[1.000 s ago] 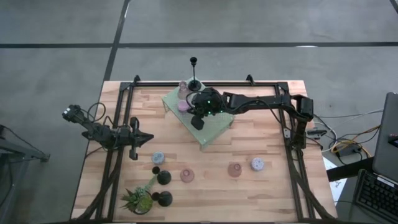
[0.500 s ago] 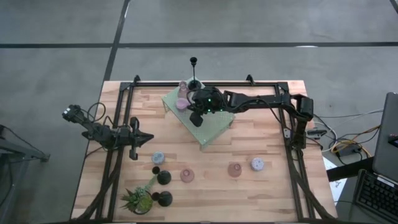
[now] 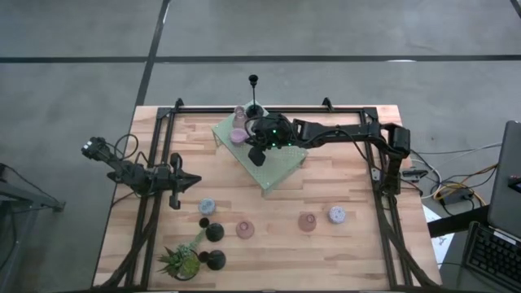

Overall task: Pick & Place candle stick holders
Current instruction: Put the pink scented candle on the shelf aligned with the pink glass candle holder, then put the top black candle holder on the shelf

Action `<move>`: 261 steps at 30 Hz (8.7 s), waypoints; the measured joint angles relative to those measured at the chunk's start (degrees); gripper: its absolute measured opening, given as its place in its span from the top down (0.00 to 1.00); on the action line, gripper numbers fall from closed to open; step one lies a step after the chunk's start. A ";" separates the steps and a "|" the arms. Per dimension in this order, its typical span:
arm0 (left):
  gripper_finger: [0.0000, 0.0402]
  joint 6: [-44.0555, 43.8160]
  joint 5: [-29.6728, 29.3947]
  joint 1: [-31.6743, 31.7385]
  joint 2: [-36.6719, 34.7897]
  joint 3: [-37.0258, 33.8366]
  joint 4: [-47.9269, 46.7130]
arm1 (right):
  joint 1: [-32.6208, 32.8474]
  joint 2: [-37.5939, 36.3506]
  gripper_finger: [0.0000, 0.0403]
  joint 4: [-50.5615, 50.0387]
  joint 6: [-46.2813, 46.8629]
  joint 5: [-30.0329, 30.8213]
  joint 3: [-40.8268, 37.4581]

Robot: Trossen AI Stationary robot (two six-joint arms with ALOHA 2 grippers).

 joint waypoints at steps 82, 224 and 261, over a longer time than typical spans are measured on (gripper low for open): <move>0.95 -0.02 0.00 -0.02 -0.02 0.00 -0.02 | -2.01 16.70 0.98 -40.91 -7.14 -3.38 35.29; 0.95 -0.01 -0.02 -0.01 0.00 0.00 0.00 | 29.42 -106.42 0.98 8.03 -9.45 14.44 -79.05; 0.95 -0.02 0.00 -0.02 -0.01 0.00 0.00 | 29.42 -104.30 0.98 6.50 -7.66 14.40 -79.01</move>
